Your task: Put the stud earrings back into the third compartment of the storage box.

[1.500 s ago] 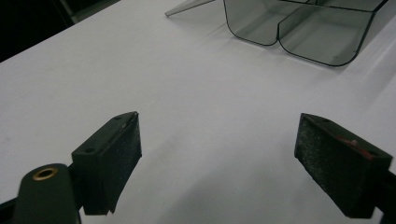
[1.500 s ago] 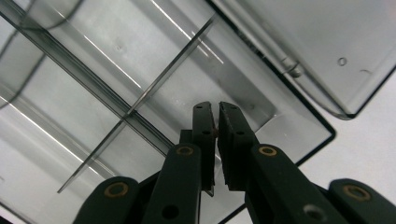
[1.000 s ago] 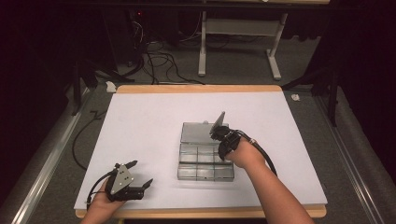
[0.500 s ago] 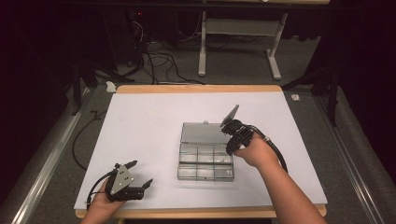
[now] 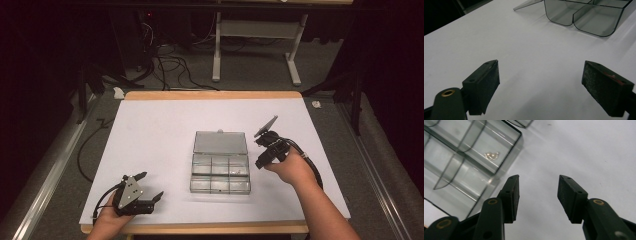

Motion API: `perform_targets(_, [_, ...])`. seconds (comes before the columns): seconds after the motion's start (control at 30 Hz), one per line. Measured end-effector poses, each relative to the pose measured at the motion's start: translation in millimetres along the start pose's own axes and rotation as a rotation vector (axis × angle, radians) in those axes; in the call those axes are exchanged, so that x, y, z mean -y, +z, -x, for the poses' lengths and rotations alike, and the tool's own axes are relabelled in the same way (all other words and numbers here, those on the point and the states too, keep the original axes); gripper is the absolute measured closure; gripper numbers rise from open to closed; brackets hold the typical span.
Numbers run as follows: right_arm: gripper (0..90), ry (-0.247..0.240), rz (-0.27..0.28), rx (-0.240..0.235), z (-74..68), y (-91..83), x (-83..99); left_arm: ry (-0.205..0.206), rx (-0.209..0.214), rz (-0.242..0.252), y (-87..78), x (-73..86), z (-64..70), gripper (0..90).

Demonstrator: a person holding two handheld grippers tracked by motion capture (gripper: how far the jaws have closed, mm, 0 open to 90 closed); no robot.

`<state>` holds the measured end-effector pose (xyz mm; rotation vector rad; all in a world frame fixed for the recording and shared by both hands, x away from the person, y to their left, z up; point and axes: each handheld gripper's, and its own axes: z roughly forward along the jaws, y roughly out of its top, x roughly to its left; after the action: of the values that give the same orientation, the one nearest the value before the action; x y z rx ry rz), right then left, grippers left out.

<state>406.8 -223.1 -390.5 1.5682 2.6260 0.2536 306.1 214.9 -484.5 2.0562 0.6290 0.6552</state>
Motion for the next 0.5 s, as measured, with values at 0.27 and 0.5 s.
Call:
perform_targets(0.27, [47.0,0.037,0.018,-0.008,17.2,8.3,18.8,0.000,0.000,0.001,-0.2,0.1,0.1,15.3])
perform_targets(0.5, [42.1,0.088,0.042,-0.006,32.6,13.6,40.1,0.000,-0.002,0.004,-0.6,0.2,-0.2,15.3])
